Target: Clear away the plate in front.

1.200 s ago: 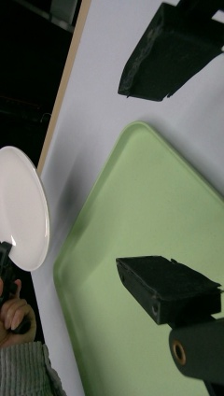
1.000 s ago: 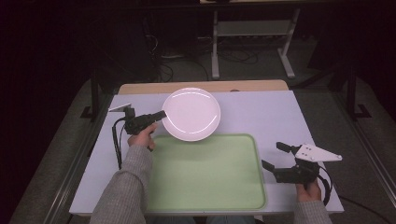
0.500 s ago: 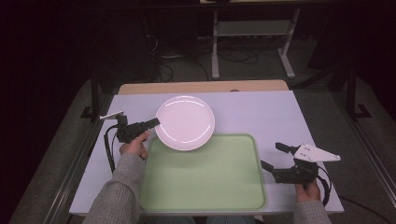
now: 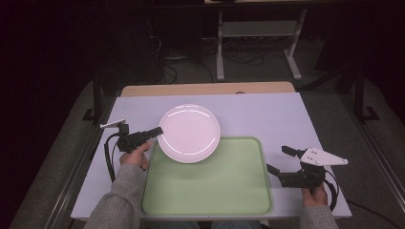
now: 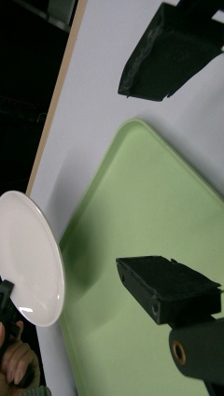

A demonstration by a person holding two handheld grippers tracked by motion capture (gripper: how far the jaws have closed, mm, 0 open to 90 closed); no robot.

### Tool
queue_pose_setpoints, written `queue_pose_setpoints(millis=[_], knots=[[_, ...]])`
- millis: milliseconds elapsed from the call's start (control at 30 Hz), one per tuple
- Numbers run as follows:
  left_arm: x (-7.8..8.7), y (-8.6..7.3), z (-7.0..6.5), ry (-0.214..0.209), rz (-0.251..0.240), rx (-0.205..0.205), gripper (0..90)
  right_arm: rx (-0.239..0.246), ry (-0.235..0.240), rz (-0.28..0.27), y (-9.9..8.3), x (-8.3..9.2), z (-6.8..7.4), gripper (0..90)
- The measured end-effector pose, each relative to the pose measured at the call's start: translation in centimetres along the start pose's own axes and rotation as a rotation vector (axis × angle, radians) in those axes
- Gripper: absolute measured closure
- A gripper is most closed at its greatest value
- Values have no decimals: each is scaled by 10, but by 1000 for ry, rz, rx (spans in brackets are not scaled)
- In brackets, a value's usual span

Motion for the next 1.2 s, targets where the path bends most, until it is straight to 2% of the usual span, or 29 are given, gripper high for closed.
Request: queue_pose_setpoints(millis=[167,467,1200], knots=[[3,-9,7,17,16,-2,873,2,0,1,0,0,0,134],[4,-26,10,16,54,-6,873,3,-1,9,-1,-2,1,133],[2,-52,3,-11,131,-40,872,3,-14,14,-2,-2,0,133]])
Point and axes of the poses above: each handheld gripper's, and its own axes: x roughly backward along the jaws, y roughly out of its top, z roughly to its left, the point moved 10 cm from there along -x, roughly forward along the jaws, and after that the axes turned 2 degrees about -x, right-handed, at the moved point
